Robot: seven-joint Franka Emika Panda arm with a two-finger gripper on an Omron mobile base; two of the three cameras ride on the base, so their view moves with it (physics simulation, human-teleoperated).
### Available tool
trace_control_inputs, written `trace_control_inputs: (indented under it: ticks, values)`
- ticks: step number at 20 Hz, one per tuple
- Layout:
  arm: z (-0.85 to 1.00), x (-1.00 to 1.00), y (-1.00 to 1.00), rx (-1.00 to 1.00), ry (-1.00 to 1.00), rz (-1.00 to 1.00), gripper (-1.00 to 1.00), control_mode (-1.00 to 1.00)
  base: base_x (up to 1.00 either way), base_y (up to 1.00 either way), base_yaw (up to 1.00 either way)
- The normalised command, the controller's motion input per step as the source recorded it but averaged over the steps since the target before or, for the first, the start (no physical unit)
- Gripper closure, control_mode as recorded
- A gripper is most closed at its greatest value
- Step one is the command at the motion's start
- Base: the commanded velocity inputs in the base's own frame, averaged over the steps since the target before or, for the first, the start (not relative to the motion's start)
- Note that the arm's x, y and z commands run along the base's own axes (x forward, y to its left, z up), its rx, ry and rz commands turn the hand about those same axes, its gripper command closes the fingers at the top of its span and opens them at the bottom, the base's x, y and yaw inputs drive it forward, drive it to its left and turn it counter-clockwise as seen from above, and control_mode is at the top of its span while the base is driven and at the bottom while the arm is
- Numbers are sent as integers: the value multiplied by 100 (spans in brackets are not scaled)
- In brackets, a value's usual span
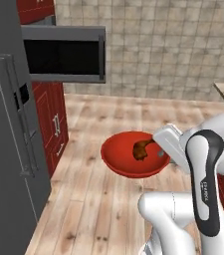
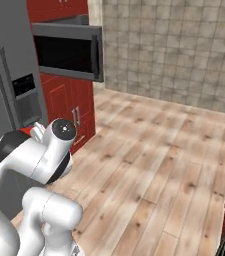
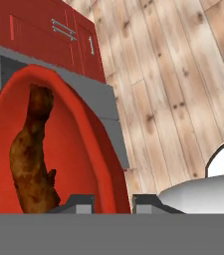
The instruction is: Remove the orange from the bowl and place it on the small plate. Then place the bowl with only the chicken drumstick in the microwave, close the door, and press the start button to microwave the chicken drumstick.
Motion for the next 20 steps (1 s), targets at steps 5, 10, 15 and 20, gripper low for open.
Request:
trace_control_inputs:
  ticks: [5,10,15,20]
  values:
    - [0,0,0,0,0,0,100,100,100,-55,-21]
    - [0,0,0,0,0,0,100,100,100,-52,-11]
    - [0,0,0,0,0,0,100,100,100,-62,-3]
    - [0,0,0,0,0,0,100,100,100,-76,0]
